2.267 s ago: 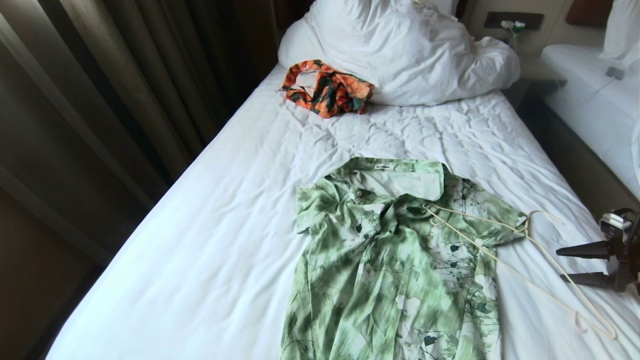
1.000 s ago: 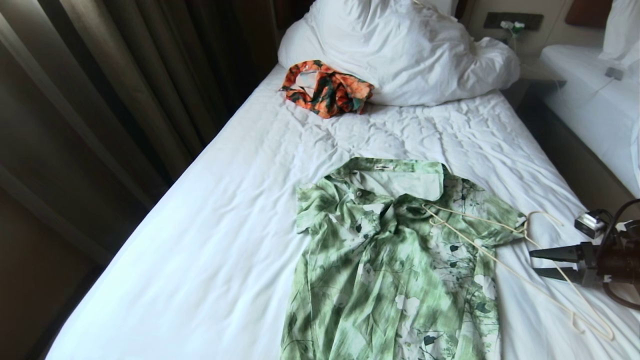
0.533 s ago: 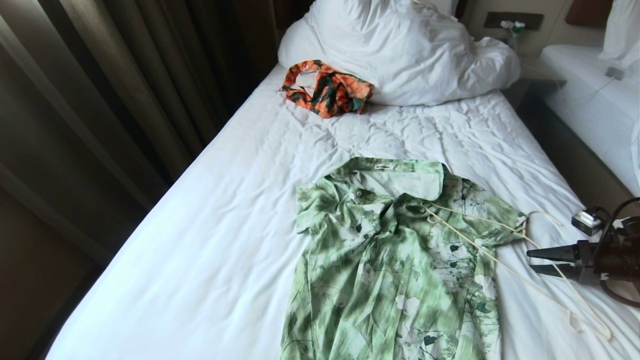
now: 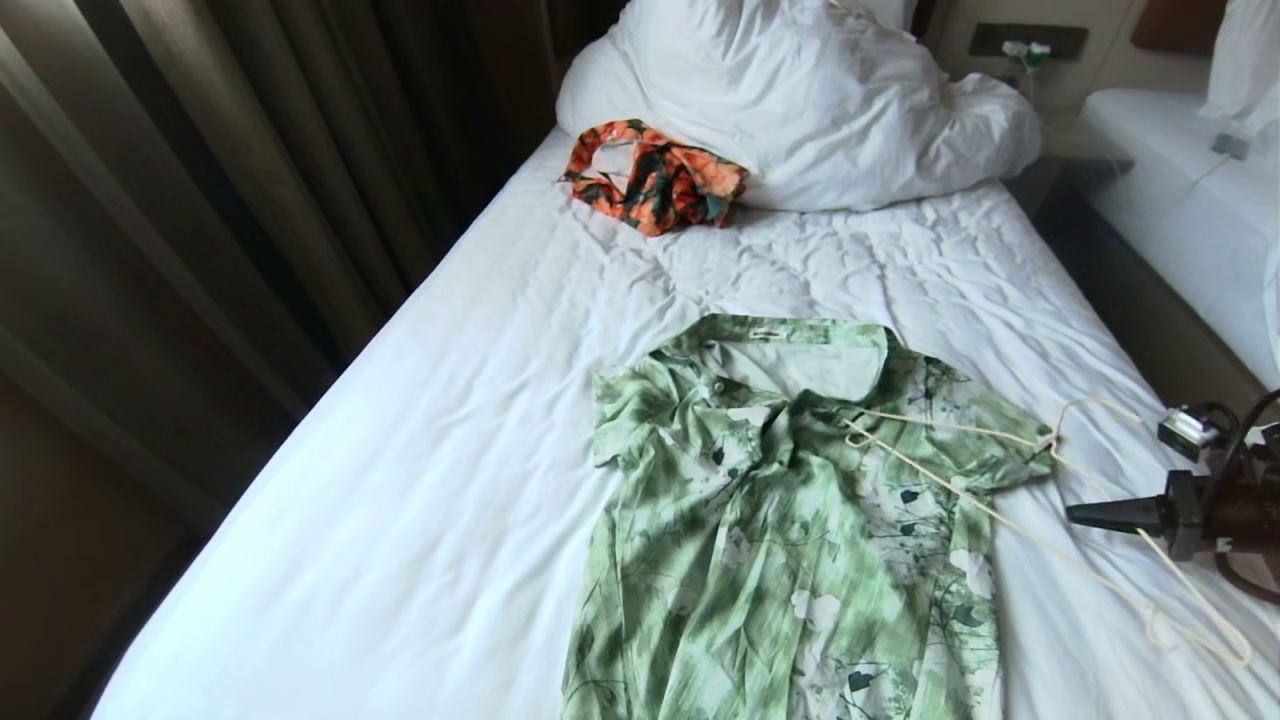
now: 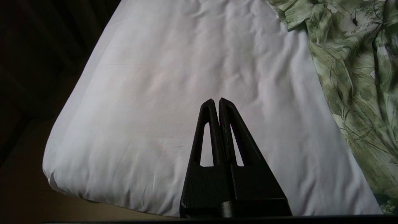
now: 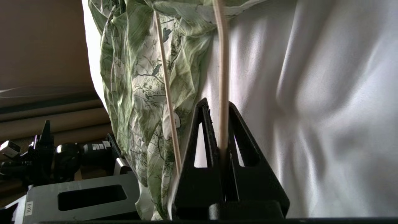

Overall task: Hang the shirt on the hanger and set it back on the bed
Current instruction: Lift the shirt and hanger

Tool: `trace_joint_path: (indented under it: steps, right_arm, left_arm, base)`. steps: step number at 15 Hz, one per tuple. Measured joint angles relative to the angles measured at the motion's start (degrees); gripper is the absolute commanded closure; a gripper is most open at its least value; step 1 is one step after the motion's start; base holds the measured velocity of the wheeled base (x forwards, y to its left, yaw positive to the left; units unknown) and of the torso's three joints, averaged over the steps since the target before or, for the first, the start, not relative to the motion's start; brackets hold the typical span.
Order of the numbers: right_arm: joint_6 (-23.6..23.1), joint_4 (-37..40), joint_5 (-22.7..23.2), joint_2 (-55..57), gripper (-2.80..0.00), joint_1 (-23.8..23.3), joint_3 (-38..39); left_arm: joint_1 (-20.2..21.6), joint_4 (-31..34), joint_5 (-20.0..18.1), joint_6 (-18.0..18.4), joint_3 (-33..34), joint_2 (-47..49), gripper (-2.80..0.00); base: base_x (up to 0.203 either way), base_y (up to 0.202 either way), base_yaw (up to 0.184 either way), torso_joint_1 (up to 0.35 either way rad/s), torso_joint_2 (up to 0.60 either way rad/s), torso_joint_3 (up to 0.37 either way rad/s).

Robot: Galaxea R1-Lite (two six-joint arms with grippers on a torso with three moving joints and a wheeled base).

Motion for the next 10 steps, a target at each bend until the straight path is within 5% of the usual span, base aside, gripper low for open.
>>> trace_joint_path:
  steps: [10]
  right_arm:
    - [-0.4,-0.1,-2.7,-13.5,0.00,-3.4,-0.1]
  left_arm:
    - [0.0,0.0,0.0,0.0,0.0,0.0,0.00]
  base:
    - [0.000,0.000,0.000,0.000,0.00,0.000]
